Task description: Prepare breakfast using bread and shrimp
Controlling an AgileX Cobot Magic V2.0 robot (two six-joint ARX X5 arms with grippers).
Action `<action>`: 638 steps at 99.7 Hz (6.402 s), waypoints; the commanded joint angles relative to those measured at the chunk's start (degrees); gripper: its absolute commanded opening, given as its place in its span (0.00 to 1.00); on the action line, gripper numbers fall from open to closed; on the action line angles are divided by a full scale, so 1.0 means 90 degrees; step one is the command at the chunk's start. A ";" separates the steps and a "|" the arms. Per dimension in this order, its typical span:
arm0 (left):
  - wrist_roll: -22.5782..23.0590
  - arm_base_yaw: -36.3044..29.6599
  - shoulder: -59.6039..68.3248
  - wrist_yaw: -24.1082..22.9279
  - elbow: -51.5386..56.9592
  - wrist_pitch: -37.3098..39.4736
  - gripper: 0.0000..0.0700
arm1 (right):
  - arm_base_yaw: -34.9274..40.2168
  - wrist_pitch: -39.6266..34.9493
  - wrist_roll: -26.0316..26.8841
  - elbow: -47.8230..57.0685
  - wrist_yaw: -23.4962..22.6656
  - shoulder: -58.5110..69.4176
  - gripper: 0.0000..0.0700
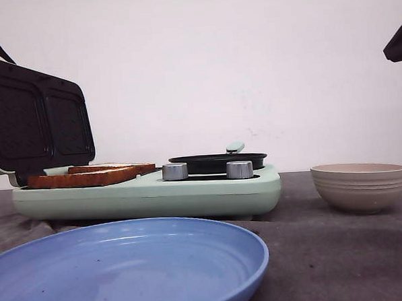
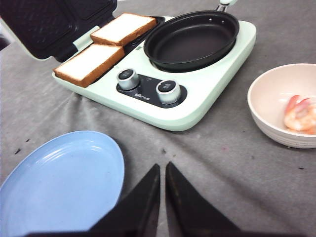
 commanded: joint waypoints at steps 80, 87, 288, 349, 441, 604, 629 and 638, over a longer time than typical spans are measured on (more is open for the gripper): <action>0.0401 0.0012 0.0243 0.0457 0.0197 -0.0333 0.34 | 0.0061 0.0080 -0.0066 -0.0012 0.0024 0.0012 0.01; 0.0476 0.0012 0.0243 0.0459 0.0197 -0.0384 0.25 | 0.0061 0.0080 -0.0066 -0.0012 0.0024 0.0012 0.01; 0.3534 -0.3177 0.0243 -0.2074 0.0197 -0.1668 0.02 | 0.0061 0.0078 0.0029 -0.0012 0.0022 0.0012 0.01; 0.4029 -0.4124 0.0772 -0.3373 0.0197 -0.1950 0.02 | 0.0061 0.0073 0.0124 -0.0012 0.0024 0.0012 0.01; 0.4214 -0.4243 0.0920 -0.3689 0.0197 -0.2004 0.47 | 0.0061 0.0068 0.0129 -0.0012 0.0022 0.0012 0.01; 0.4119 -0.3648 -0.2407 -0.2509 0.0539 -0.2380 0.59 | 0.0056 0.0430 0.0117 0.0109 0.0024 0.0010 0.03; 0.4036 -0.3648 -0.3752 -0.2382 -0.0933 -0.1790 0.51 | -0.0012 0.0236 -0.0051 0.0559 0.0192 0.0012 0.17; 0.3871 -0.3648 -0.4398 -0.2348 -0.1678 -0.1484 0.50 | -0.0080 0.0146 -0.0104 0.0731 0.0197 0.0019 0.17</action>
